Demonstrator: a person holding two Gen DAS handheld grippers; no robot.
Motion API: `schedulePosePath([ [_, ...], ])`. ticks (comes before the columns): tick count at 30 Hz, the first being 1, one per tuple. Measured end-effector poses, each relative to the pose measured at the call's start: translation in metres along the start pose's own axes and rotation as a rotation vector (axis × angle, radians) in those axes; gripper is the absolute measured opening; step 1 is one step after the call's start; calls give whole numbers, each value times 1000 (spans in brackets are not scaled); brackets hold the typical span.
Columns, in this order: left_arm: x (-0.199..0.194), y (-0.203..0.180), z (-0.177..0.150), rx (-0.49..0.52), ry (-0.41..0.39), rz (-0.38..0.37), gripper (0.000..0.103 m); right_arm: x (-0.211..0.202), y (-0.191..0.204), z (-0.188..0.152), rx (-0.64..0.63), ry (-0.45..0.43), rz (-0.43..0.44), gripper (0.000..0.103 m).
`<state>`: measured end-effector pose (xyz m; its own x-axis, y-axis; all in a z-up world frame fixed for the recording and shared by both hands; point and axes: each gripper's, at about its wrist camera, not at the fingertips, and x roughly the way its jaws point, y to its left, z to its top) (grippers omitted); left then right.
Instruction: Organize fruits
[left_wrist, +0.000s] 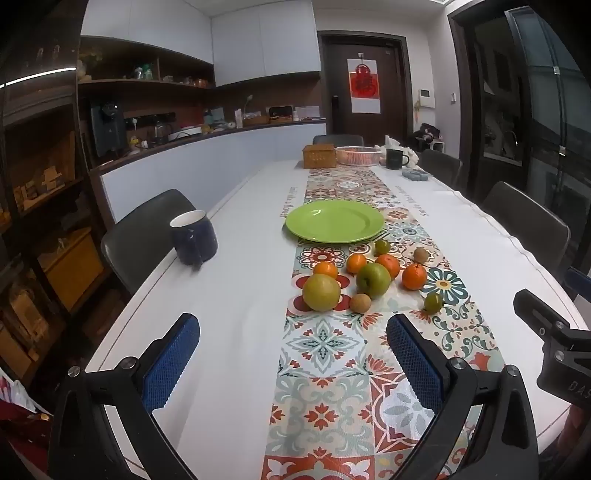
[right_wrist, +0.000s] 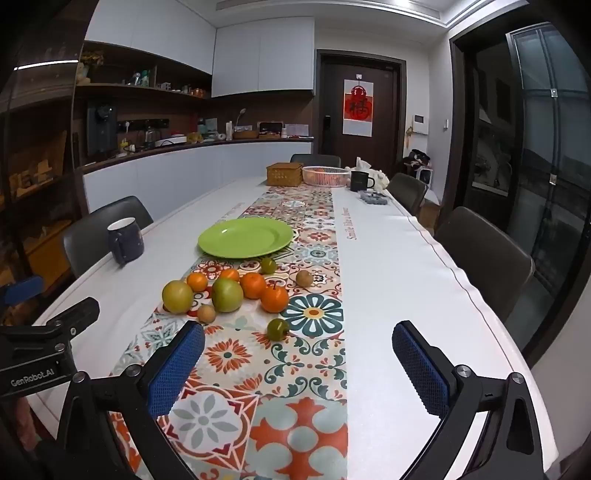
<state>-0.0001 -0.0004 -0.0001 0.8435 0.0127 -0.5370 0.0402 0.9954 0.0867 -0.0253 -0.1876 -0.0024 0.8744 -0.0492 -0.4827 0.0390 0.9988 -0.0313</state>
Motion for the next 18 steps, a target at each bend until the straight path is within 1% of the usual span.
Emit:
schedulePosePath([
  [2,0,0,0,-1,0,5,103,0,0,0,2,-4,1,102],
  [3,1,-3,1,15,2,6,103,0,0,0,0,-5,1,102],
  [7,1,1,-2,5,-2,-6,103,0,1,0,-4,-8,1,102],
  [10,-3,-1,1,10,-16,21,103,1,4,1,-3,-8,2,102],
  [13,-5,-2,1,6,-22,15,103,-1,7,1,-3,-9,-2,102],
  [15,-6,0,-1,0,-25,10,103,-1,-2,3,2,-3,9,102],
  [18,-6,0,-1,-3,-29,9,103,1,3,-1,-3,-6,11,102],
])
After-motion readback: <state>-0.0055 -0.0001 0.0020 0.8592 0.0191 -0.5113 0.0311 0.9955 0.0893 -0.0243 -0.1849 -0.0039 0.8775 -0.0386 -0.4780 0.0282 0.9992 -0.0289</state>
